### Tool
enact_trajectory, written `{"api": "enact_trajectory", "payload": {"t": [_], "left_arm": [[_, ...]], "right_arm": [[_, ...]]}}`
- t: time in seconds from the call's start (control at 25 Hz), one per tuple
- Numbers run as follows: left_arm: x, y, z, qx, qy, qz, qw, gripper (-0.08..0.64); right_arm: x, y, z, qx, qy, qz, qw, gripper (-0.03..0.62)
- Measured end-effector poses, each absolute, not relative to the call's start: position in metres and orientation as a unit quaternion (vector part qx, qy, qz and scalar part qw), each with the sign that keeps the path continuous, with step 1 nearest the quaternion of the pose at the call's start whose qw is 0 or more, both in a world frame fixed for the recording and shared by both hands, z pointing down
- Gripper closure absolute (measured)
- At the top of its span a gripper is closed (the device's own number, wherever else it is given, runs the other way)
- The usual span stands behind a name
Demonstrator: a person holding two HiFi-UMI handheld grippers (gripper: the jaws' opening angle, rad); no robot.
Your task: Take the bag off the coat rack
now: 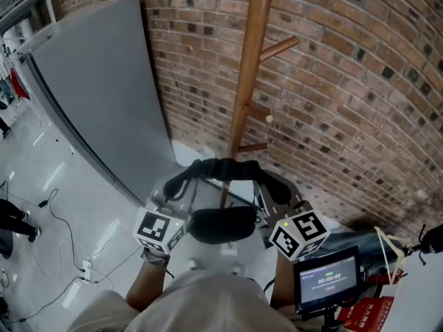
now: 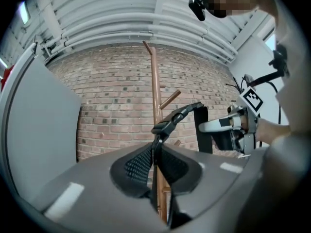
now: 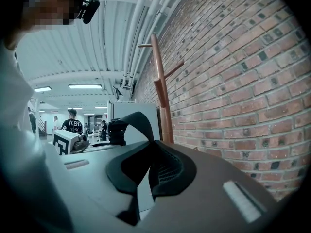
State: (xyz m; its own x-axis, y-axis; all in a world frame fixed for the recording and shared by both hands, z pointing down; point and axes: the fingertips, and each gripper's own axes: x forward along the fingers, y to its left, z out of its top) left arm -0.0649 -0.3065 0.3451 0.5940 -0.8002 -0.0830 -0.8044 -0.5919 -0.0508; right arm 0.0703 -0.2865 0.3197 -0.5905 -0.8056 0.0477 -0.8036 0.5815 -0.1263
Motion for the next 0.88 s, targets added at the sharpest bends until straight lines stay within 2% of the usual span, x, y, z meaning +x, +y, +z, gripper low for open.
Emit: {"api": "enact_trajectory", "payload": {"t": [0.44, 0.88], "left_arm": [[-0.064, -0.3, 0.314, -0.89, 0.447, 0.042, 0.073, 0.534], [-0.067, -0.299, 0.309, -0.89, 0.448, 0.043, 0.072, 0.534]], "right_arm": [[0.075, -0.286, 0.303, -0.46, 0.887, -0.045, -0.002, 0.588], [0.075, -0.286, 0.305, -0.463, 0.885, -0.046, -0.008, 0.588]]}}
